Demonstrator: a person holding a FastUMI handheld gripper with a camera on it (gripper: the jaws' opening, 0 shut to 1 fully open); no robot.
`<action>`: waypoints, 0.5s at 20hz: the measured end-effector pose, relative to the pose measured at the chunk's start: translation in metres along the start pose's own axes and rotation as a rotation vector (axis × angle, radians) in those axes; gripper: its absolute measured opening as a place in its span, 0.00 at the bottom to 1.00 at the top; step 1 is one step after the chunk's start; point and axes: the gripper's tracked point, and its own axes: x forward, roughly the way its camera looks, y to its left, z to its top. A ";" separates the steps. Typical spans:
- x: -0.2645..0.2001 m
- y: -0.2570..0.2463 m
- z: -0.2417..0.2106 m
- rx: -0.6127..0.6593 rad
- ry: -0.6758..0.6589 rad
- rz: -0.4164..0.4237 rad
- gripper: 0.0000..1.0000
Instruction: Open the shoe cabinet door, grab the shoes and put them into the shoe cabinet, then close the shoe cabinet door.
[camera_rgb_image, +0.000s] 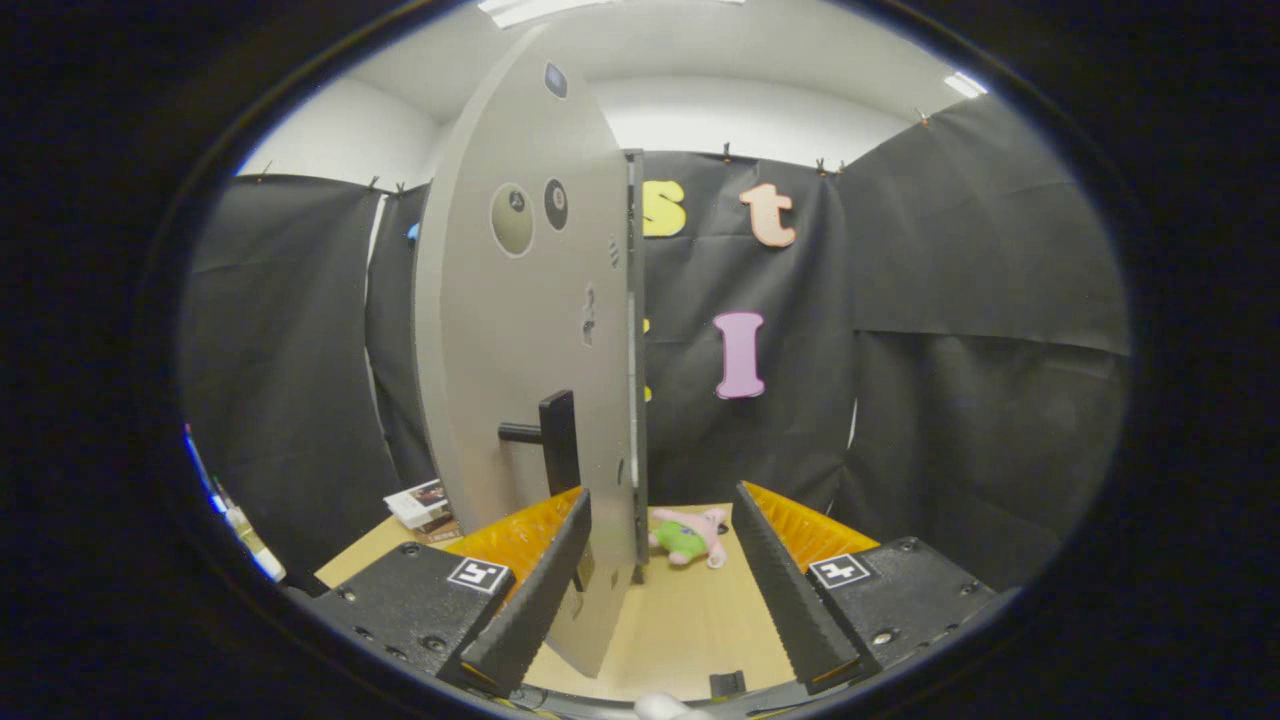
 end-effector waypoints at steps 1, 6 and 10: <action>0.002 0.015 -0.001 0.000 0.001 0.016 0.95; 0.022 0.088 -0.003 -0.021 0.001 0.097 0.95; 0.029 0.138 0.001 0.029 -0.004 0.158 0.96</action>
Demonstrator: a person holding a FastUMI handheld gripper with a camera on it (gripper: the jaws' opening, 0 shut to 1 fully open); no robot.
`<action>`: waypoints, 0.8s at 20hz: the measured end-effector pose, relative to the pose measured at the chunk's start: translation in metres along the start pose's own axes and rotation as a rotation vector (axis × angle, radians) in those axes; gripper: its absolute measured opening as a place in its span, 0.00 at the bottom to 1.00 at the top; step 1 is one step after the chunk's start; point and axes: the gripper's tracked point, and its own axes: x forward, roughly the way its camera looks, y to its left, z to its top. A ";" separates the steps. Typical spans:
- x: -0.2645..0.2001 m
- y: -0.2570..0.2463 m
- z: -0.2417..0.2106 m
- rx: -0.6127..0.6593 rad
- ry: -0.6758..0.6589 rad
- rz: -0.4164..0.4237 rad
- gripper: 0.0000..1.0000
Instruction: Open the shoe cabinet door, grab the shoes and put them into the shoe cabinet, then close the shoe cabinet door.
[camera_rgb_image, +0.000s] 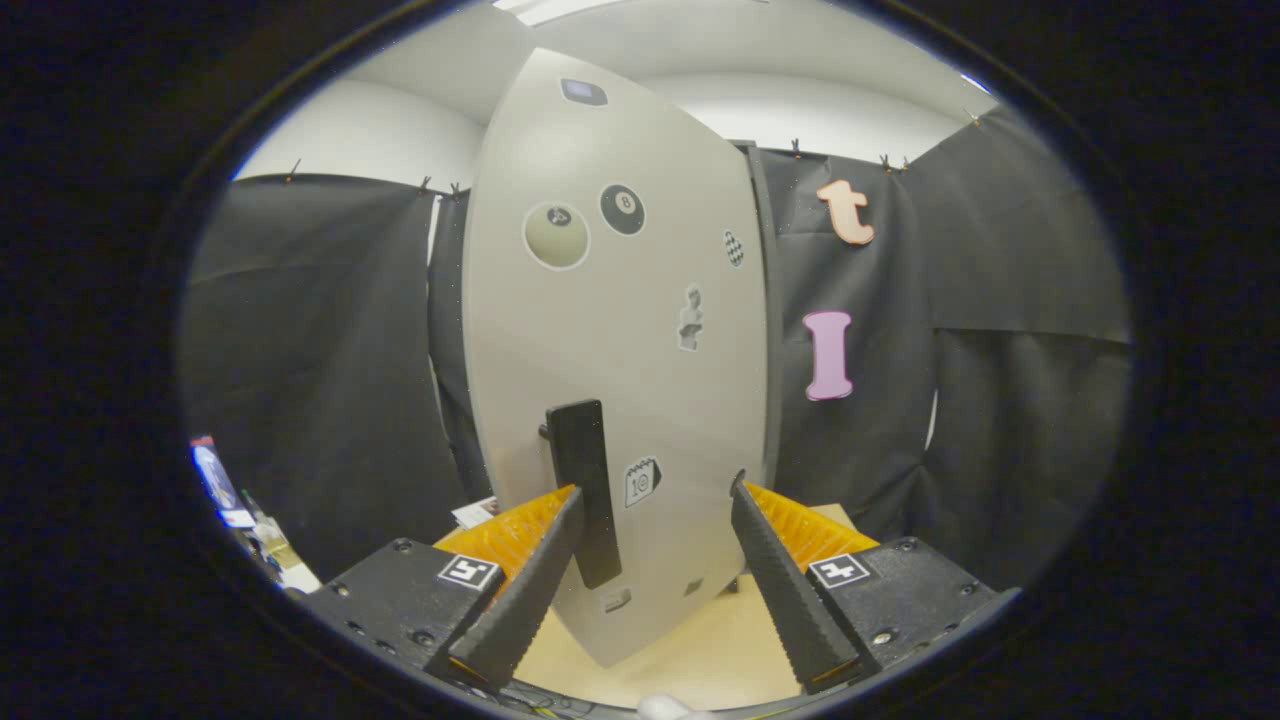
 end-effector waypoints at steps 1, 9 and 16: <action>0.001 0.003 0.001 0.000 -0.002 -0.006 0.97; -0.011 0.007 0.003 -0.019 0.003 -0.041 1.00; -0.043 0.005 0.019 -0.022 -0.002 -0.065 1.00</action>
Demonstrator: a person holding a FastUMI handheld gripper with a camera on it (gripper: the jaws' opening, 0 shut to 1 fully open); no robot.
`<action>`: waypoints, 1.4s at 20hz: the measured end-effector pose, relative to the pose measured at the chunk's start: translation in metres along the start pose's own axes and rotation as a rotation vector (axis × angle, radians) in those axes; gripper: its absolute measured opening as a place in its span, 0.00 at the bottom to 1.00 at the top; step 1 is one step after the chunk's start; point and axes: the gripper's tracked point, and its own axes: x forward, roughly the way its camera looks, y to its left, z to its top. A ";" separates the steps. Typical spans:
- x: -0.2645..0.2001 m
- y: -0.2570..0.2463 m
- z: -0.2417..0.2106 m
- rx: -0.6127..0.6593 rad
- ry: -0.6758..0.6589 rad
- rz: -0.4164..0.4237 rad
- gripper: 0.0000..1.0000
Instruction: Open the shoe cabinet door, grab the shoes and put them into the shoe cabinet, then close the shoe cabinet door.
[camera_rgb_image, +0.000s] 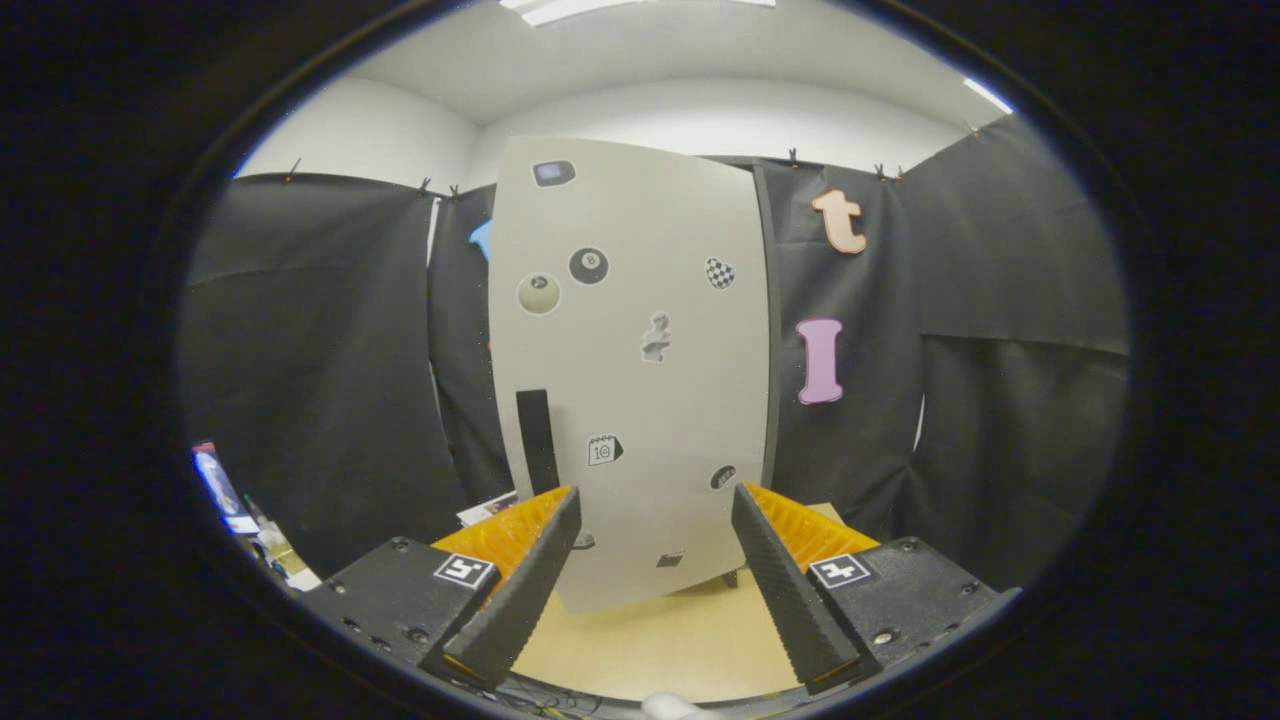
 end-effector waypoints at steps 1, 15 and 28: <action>-0.006 -0.004 0.003 0.001 -0.002 -0.009 1.00; -0.109 -0.032 0.028 -0.018 -0.068 -0.156 1.00; -0.135 -0.031 0.017 0.009 -0.071 -0.180 1.00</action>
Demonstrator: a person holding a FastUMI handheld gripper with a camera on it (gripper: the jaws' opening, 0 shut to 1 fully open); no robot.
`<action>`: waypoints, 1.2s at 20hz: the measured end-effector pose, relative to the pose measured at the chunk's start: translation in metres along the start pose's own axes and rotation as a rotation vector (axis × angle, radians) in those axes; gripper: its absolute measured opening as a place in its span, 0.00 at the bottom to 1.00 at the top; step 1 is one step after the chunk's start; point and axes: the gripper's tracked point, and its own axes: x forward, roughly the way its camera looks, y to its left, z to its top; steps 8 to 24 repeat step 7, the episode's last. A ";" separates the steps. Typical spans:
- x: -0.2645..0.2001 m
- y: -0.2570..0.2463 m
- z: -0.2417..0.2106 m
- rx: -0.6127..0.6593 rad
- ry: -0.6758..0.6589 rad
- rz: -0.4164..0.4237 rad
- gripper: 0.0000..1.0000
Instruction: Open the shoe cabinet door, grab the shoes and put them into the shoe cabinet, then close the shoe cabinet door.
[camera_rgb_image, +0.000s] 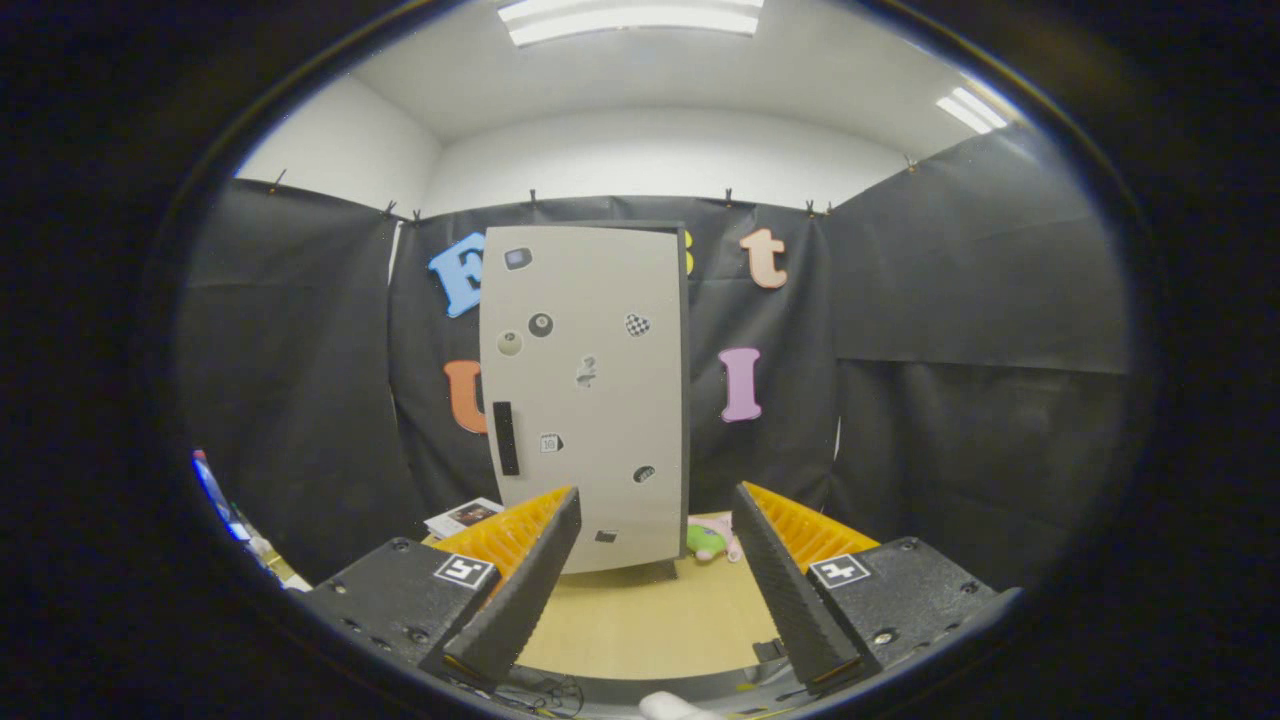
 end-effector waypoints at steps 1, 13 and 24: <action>0.000 -0.001 0.001 0.001 0.000 -0.003 1.00; 0.000 -0.002 0.000 0.003 0.005 -0.010 1.00; 0.000 -0.002 0.000 0.003 0.005 -0.010 1.00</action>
